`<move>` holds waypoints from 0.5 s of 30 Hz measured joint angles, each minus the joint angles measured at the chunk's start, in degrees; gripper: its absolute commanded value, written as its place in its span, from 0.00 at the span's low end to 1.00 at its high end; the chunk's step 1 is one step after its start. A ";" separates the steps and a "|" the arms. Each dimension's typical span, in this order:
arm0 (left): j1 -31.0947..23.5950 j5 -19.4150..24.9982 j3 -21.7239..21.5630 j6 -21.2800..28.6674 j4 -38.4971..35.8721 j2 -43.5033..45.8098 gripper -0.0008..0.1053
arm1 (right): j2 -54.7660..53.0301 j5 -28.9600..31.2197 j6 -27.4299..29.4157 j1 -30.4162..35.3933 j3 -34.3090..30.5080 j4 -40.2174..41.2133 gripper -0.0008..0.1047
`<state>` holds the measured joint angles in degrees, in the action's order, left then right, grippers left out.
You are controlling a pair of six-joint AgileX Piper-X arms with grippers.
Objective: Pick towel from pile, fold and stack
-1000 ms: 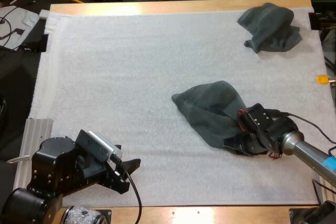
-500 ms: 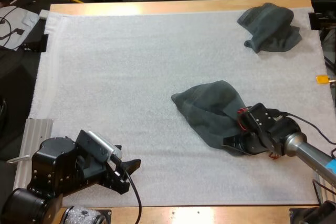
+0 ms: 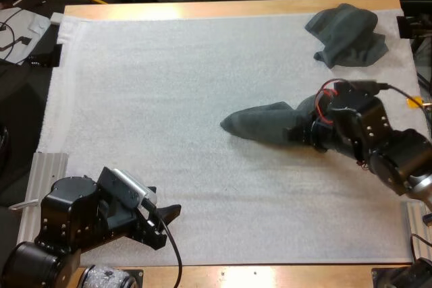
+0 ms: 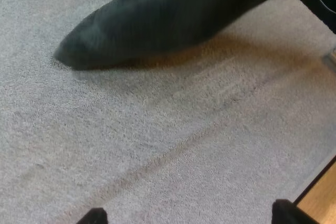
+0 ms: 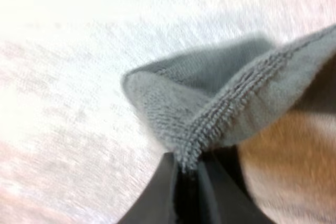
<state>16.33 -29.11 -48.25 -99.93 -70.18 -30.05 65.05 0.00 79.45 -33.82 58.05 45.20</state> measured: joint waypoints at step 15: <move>0.00 -0.17 0.00 0.00 0.00 0.00 0.58 | 0.75 -1.92 -1.45 -11.68 4.52 10.29 0.01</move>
<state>16.33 -29.27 -48.25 -99.93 -70.18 -30.05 65.80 -1.92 78.00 -45.51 62.56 55.49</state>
